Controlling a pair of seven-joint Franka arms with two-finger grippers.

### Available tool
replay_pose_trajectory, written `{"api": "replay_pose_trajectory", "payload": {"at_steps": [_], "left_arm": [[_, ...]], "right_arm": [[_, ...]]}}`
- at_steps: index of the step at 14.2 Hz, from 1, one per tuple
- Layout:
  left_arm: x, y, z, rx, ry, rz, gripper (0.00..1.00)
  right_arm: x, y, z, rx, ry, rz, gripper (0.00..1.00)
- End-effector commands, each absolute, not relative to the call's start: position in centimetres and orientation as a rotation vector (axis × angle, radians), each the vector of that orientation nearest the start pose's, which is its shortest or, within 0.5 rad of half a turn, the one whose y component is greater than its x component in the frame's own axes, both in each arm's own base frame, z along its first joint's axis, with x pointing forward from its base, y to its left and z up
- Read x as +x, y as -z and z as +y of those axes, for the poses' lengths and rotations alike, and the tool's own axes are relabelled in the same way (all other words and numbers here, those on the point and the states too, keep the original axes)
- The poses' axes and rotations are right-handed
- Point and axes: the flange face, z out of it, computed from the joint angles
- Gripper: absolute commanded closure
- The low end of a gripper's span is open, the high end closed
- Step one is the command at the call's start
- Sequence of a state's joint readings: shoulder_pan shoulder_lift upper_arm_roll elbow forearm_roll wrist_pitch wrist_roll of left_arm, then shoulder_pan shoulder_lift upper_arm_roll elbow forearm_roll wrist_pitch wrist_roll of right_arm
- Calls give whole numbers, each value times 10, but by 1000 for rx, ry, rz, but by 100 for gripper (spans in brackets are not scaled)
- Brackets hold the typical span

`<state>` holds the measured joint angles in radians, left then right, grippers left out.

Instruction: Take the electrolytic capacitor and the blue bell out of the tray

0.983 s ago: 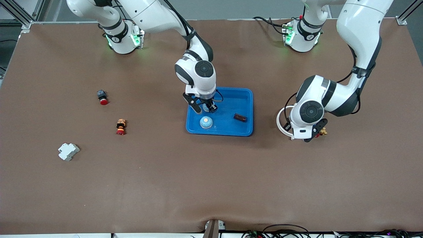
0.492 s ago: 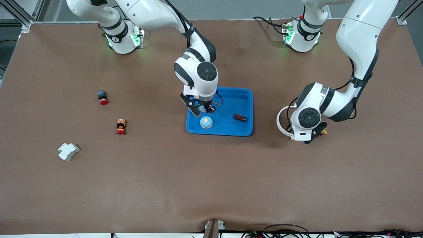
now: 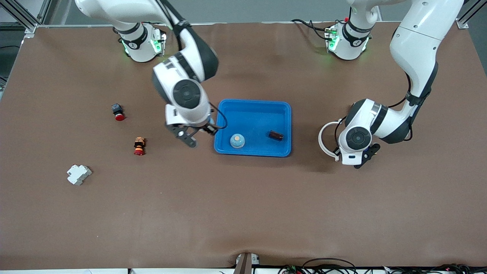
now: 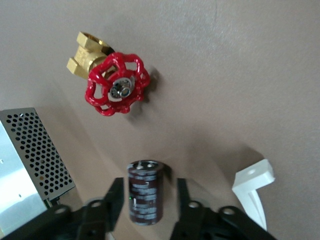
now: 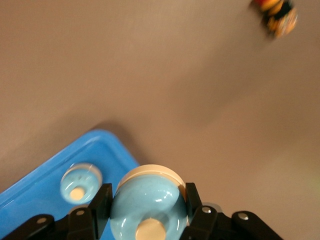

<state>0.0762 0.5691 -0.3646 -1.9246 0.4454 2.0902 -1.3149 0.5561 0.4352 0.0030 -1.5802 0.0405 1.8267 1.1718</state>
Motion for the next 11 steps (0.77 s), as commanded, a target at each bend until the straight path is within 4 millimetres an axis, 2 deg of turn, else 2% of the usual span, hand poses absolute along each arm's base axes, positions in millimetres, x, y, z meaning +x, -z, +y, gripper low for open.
{"api": "replay_pose_trajectory", "payload": {"at_steps": [1, 3, 6, 9, 11], "left_arm": [[573, -211, -146, -2591, -103, -1044, 0], [576, -236, -154, -2606, -47, -1045, 0], [586, -266, -191, -2647, 30, -1090, 0], [589, -279, -241, -2643, 61, -1258, 0], [586, -288, -268, -2659, 91, -1270, 0]], "right_arm": [[571, -398, 276, -3103, -290, 820, 100], [583, -406, 221, -3103, -276, 731, 100], [595, -406, 149, -3160, -230, 595, 100], [594, -386, 73, -3150, -166, 439, 100], [587, -366, 43, -3147, -125, 370, 100]]}}
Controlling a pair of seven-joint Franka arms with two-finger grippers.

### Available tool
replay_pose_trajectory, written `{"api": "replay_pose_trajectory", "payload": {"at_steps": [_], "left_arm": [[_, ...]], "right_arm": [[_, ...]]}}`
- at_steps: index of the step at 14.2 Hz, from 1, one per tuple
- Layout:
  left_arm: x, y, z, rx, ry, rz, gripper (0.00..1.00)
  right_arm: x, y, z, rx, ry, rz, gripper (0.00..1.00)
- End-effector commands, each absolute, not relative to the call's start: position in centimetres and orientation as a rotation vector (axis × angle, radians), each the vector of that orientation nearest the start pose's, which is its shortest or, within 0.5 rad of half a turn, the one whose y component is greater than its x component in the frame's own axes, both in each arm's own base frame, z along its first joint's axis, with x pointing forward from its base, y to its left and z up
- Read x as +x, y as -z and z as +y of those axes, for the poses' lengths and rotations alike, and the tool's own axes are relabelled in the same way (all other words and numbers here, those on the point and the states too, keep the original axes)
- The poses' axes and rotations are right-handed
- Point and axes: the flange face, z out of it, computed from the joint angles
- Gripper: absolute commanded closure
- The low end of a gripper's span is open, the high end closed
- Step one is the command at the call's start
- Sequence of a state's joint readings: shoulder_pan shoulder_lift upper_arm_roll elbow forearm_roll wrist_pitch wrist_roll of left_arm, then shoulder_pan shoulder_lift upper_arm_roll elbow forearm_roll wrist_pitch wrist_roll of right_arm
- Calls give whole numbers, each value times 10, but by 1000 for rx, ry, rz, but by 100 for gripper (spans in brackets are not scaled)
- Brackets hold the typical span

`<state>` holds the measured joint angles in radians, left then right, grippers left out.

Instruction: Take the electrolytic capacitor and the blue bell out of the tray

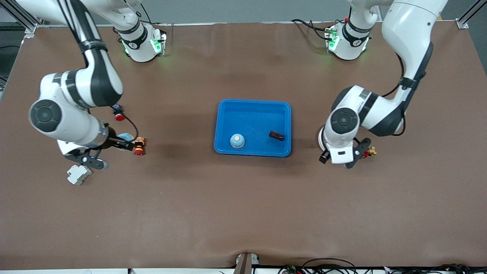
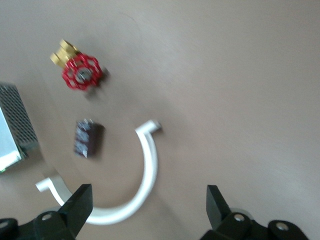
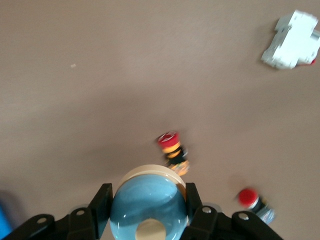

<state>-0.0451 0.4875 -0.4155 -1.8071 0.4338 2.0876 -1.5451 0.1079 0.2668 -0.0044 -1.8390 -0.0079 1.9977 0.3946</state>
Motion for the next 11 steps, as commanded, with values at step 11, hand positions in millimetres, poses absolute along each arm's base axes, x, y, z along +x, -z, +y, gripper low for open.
{"api": "replay_pose_trajectory", "payload": {"at_steps": [11], "left_arm": [[564, -256, -375, -2630, 111, -1458, 0]], "right_arm": [[563, -288, -58, -3231, 32, 186, 100]]}}
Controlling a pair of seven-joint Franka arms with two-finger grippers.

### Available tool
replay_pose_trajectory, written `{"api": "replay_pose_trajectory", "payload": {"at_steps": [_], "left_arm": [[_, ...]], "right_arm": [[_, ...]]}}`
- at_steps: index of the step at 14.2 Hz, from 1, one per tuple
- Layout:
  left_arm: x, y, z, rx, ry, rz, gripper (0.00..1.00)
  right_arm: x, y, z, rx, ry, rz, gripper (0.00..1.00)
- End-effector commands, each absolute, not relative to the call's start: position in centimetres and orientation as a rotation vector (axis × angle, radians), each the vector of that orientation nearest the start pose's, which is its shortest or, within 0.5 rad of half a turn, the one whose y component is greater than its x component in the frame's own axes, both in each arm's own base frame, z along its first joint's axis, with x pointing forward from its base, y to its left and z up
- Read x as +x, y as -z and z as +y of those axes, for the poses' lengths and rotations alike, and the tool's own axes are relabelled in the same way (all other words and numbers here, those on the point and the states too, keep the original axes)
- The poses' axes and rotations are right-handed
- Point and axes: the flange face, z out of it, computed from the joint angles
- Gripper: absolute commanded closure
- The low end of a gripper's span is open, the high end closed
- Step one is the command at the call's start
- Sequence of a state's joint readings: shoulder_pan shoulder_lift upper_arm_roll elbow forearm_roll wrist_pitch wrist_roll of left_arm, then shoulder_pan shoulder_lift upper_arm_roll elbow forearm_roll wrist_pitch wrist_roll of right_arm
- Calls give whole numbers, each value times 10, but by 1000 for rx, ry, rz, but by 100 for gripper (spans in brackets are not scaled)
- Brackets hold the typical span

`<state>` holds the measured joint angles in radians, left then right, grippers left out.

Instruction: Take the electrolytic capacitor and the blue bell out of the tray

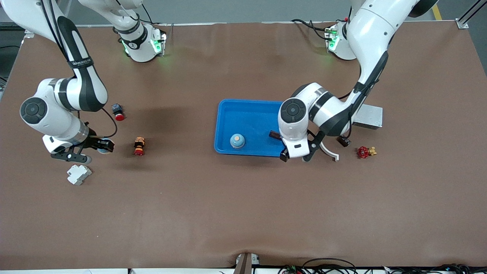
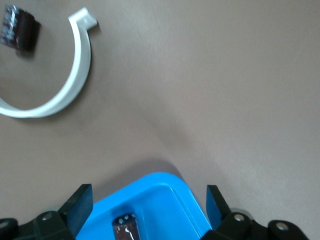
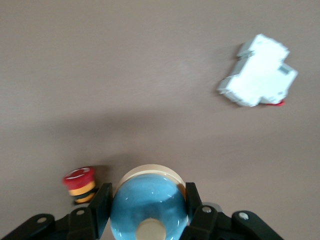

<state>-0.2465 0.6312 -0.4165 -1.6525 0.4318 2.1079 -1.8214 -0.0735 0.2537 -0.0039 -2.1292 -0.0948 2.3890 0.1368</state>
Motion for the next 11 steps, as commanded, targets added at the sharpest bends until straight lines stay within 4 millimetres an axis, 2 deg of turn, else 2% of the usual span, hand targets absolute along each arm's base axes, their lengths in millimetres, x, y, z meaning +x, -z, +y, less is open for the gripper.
{"api": "replay_pose_trajectory", "payload": {"at_steps": [1, 4, 8, 11], "left_arm": [[562, -252, -376, -2604, 108, -1499, 0], [546, -233, -398, -2559, 83, -1551, 0], [519, -220, -415, -2514, 78, -1549, 0], [494, -202, -427, -2470, 71, -1553, 1]], "right_arm": [[561, -282, -65, -3233, 38, 194, 100], [550, -252, -69, -3221, 59, 204, 100], [545, -206, -75, -3204, 66, 224, 100], [543, -184, -73, -3198, 42, 232, 100]]}}
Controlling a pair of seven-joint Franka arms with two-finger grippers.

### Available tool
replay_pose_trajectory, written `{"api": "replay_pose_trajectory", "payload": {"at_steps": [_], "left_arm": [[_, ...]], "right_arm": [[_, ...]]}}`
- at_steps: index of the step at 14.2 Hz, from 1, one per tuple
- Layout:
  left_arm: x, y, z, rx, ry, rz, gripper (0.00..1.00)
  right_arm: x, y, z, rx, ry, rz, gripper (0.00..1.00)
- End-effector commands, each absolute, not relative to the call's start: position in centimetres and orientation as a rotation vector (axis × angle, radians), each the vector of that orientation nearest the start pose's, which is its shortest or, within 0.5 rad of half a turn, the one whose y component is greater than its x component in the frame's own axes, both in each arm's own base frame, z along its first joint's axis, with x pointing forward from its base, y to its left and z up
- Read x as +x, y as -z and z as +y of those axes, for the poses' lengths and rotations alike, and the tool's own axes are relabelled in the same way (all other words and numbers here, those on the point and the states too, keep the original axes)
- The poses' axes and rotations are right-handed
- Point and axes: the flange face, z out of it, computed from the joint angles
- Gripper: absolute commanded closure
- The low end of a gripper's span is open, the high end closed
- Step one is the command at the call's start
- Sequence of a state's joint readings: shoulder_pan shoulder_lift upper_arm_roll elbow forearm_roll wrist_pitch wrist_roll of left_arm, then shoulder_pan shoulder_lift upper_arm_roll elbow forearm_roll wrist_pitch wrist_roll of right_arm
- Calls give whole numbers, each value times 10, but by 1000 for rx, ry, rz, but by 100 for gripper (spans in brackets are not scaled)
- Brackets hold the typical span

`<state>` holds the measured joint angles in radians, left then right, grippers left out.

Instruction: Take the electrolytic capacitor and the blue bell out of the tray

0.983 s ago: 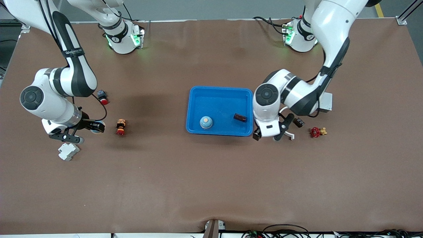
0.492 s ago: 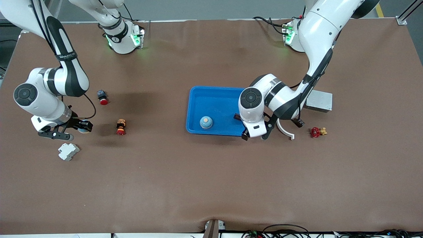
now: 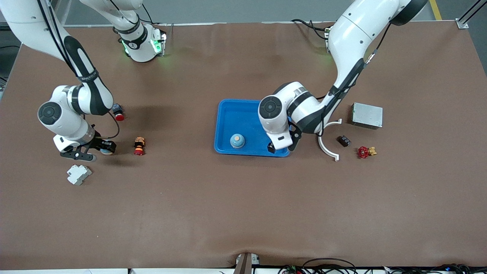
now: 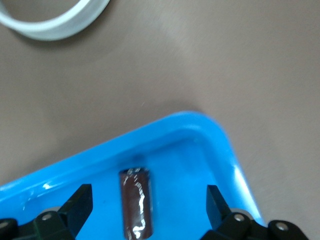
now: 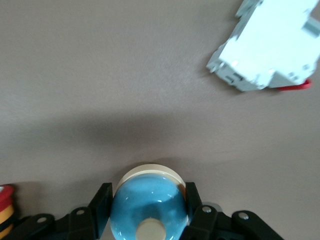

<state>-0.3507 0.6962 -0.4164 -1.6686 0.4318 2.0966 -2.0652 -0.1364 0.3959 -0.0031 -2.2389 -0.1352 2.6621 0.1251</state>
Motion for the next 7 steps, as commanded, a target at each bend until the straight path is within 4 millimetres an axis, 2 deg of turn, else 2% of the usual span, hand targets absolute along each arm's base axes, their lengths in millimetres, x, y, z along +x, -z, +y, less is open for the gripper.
{"api": "replay_pose_trajectory", "payload": {"at_steps": [1, 3, 4, 5, 6, 7], "left_arm": [[491, -193, -425, -2451, 61, -1560, 16], [488, -177, -425, -2427, 44, -1576, 33], [487, -172, -425, -2425, 39, -1573, 42], [486, -172, -428, -2435, 38, -1571, 61], [488, -175, -430, -2449, 39, -1584, 99], [490, -177, -433, -2461, 33, -1614, 100]], "right_arm": [[543, -180, -72, -3197, 37, 229, 100], [543, -174, -73, -3193, 30, 244, 100], [543, -173, -74, -3192, 31, 264, 54], [542, -172, -76, -3191, 30, 266, 1], [544, -171, -76, -3191, 30, 266, 0], [544, -171, -76, -3190, 30, 269, 0]]}}
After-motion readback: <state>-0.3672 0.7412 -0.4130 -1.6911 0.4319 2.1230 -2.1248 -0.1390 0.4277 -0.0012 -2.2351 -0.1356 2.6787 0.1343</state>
